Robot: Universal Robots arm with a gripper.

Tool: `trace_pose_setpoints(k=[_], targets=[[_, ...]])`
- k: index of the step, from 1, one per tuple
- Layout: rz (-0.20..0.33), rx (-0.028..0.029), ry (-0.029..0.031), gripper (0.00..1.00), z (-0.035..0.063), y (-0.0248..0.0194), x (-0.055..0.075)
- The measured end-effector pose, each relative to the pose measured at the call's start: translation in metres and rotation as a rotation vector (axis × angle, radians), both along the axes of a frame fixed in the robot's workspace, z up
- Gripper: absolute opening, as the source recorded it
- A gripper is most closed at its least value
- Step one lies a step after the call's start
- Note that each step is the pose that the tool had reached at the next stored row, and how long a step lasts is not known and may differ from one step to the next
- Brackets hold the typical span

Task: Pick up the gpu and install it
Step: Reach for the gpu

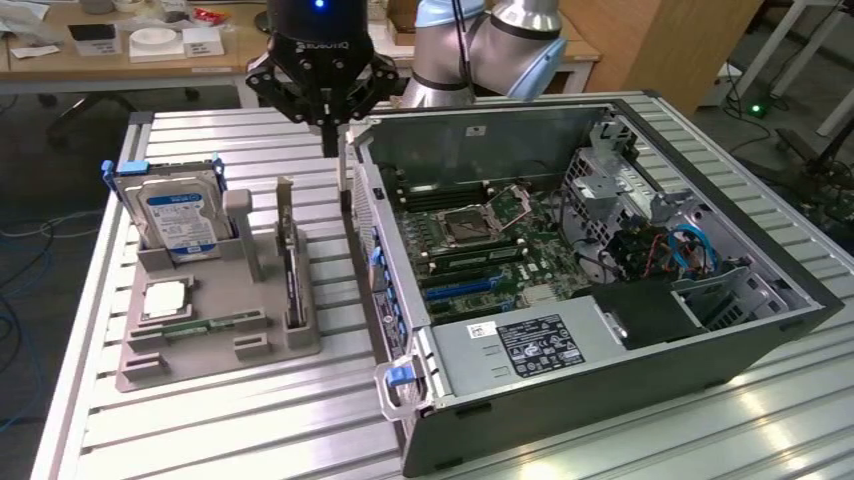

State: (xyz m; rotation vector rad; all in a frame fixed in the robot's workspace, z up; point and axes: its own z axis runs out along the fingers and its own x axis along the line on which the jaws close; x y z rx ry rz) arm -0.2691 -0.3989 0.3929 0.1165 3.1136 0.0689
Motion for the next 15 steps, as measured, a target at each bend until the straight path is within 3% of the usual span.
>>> trace_pose_setpoints(k=[15], targets=[[0.000, 0.0000, 0.0000, 0.11, -0.0002, 0.0000, -0.041]])
